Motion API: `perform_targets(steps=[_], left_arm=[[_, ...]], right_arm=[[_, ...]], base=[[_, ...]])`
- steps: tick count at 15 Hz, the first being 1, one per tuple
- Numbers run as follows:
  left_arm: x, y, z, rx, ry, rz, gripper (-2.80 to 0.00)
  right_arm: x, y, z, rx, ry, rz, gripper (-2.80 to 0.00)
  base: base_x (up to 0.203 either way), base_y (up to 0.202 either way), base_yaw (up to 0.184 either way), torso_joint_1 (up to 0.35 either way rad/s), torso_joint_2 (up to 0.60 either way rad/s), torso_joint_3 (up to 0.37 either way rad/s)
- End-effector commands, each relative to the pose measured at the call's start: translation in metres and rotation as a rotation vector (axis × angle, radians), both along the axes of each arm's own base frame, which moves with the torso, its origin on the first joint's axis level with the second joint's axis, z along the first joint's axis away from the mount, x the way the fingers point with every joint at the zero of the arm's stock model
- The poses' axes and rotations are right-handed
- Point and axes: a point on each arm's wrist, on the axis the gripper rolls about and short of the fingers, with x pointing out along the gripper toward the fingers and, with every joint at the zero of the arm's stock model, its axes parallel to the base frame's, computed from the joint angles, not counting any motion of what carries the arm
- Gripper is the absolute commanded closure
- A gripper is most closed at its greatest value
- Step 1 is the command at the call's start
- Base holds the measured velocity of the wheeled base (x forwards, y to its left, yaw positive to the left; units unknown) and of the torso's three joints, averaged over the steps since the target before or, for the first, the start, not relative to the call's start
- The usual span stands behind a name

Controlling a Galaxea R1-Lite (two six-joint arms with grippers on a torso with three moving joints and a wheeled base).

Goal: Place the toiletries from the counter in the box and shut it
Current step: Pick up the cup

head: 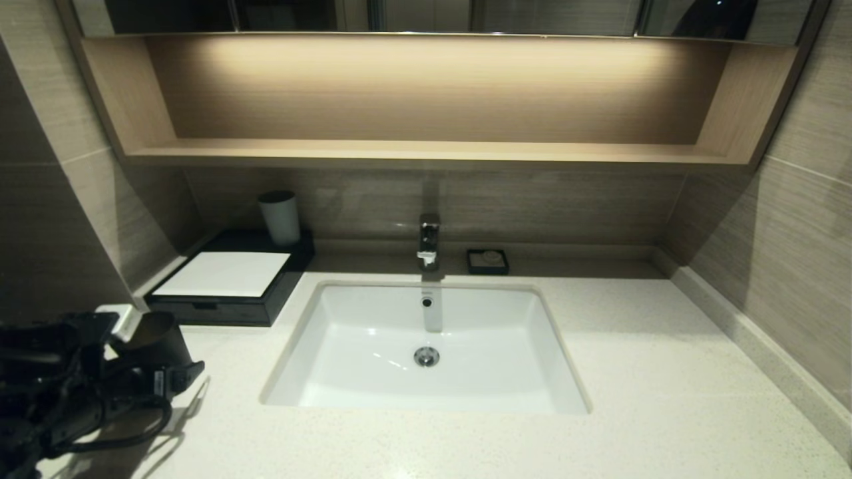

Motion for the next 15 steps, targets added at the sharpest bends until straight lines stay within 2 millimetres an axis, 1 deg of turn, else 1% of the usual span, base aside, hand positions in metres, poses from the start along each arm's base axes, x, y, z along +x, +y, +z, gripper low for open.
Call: perform_targets(steps=[1,10,15], left_arm=[[0.004,0.0,0.001,0.004,-0.019,-0.005,-2.8],[0.013,0.002,0.0,-0.012,-0.028,0.005,-2.8],[0.014,0.003,-0.006,-0.017,-0.009,0.006,-2.8]], right_arm=[[0.0,0.0,0.0,0.0,0.0,0.0,0.0],[0.0,0.0,0.0,0.0,0.0,0.0,0.0],[0.0,0.0,0.0,0.0,0.0,0.0,0.0]], base=[[0.0,0.0,0.0,0.0,0.0,0.0],[0.0,0.0,0.0,0.0,0.0,0.0],[0.0,0.0,0.0,0.0,0.0,0.0]])
